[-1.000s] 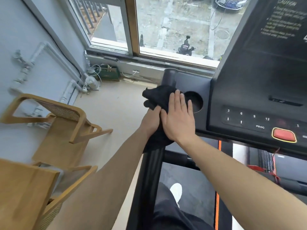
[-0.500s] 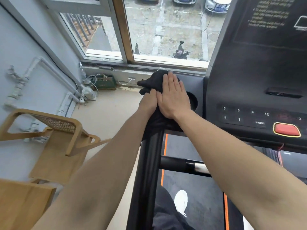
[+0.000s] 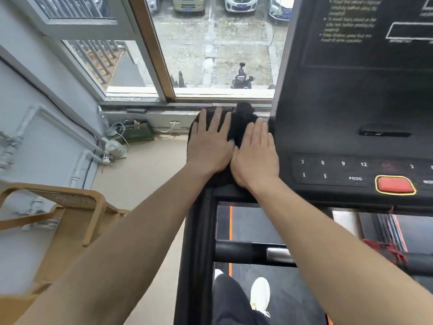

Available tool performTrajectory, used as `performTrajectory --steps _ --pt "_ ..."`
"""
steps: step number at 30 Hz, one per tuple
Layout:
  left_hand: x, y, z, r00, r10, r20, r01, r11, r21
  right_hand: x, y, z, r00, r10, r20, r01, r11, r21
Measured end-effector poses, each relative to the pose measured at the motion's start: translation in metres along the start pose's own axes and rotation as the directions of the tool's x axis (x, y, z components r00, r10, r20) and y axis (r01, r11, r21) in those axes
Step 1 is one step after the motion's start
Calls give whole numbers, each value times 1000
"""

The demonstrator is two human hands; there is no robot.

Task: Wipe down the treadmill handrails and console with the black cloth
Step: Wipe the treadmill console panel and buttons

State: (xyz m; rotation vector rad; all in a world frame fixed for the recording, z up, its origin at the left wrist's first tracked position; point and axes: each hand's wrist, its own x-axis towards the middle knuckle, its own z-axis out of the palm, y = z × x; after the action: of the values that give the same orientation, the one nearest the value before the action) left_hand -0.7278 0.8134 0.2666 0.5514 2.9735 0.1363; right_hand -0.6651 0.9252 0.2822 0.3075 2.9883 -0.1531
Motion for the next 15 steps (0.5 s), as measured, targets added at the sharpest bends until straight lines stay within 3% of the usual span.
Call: performTrajectory --steps 5,10,15 --pt "-7 5 -1 998 43 -42 -40 997 60 0 3 2 998 -54 11 54 999 -9" --pt "16 8 -9 1000 16 2 -16 997 70 33 18 -8 980 -181 88 183 983 -13" --pt "-8 15 -15 998 56 38 -59 994 90 8 10 -20 987 -96 130 111 987 -113"
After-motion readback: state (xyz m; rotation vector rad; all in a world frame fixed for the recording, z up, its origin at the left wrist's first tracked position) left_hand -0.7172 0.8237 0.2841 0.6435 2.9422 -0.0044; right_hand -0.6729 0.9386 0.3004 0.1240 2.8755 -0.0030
